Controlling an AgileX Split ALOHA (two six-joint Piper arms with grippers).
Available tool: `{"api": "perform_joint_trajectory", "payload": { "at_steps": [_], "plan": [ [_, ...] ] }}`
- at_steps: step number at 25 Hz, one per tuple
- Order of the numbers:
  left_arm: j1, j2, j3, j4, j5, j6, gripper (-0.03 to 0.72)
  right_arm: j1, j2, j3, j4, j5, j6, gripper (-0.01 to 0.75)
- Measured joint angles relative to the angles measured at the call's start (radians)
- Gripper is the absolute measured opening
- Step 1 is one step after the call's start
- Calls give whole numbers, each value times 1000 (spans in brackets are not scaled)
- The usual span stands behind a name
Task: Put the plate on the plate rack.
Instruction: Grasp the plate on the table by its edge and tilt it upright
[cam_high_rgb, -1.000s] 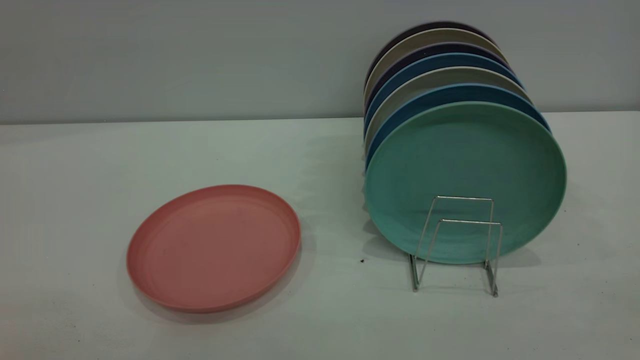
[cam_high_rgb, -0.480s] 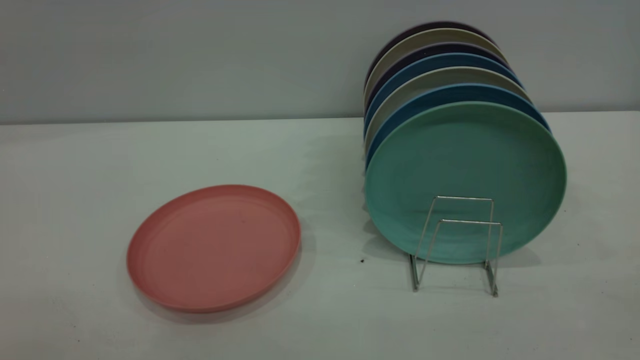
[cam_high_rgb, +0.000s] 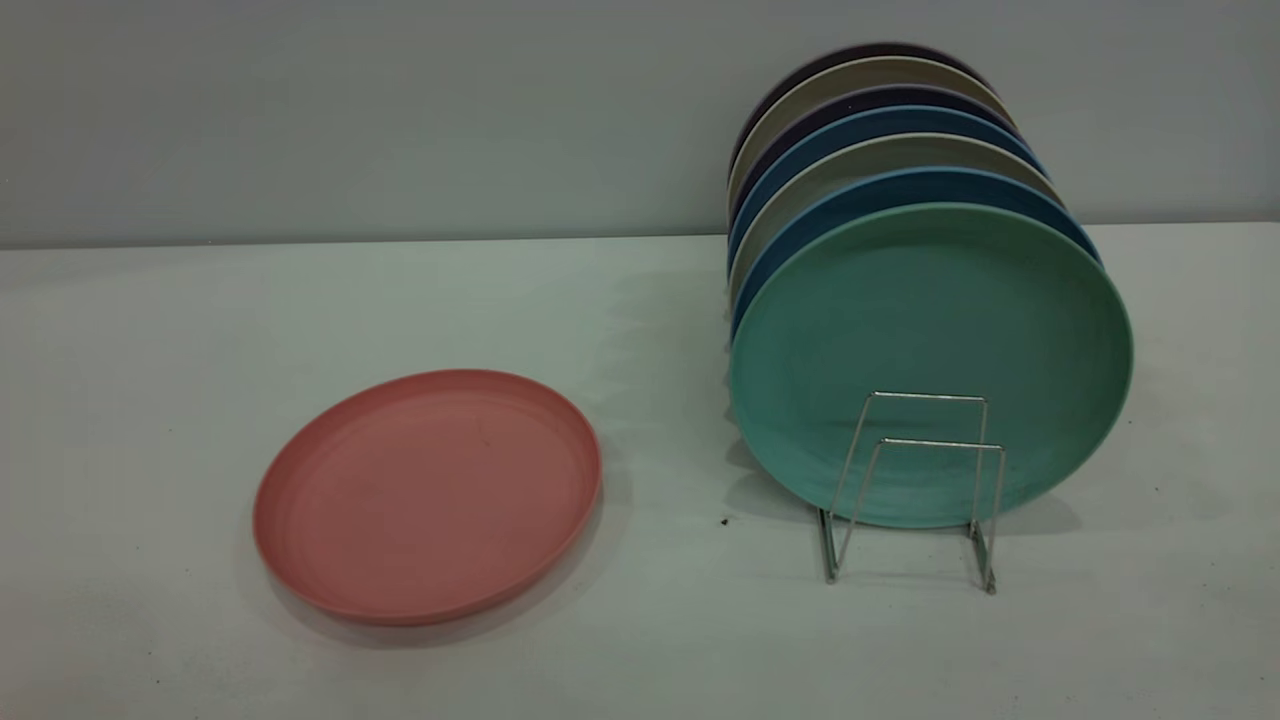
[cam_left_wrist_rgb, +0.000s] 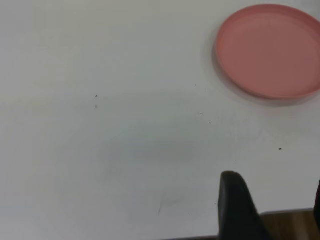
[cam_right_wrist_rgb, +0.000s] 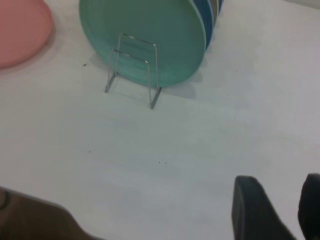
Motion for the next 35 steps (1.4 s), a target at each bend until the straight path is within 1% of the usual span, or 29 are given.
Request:
{"api": "perform_joint_trajectory", "payload": {
  "at_steps": [14, 17, 19, 20, 23, 27, 30, 32, 35],
  "plan": [
    [-2, 1, 0, 0, 0, -1, 408, 0, 0, 0, 45, -10, 58, 242],
    [-26, 41, -13, 0, -5, -1, 408, 0, 0, 0, 63, -24, 75, 244],
    [-43, 117, -33, 0, -17, -1, 408, 0, 28, 0, 69, -33, 80, 259],
    [-49, 169, -45, -1, -26, -1, 408, 0, 50, -1, 73, -50, 82, 268],
    [-73, 336, -81, -31, -70, -1, 408, 0, 153, -10, 87, -152, 84, 319],
    [-81, 553, -158, -88, -176, 13, 408, 0, 328, -13, 120, -329, 78, 424],
    [-81, 728, -219, -92, -246, 43, 409, 0, 486, -13, 127, -434, 62, 492],
    [-81, 842, -252, -94, -296, 60, 420, 0, 597, -14, 128, -503, 41, 509],
    [-81, 1010, -293, -113, -349, 96, 439, 0, 763, -14, 130, -578, -9, 514]
  ]
}}
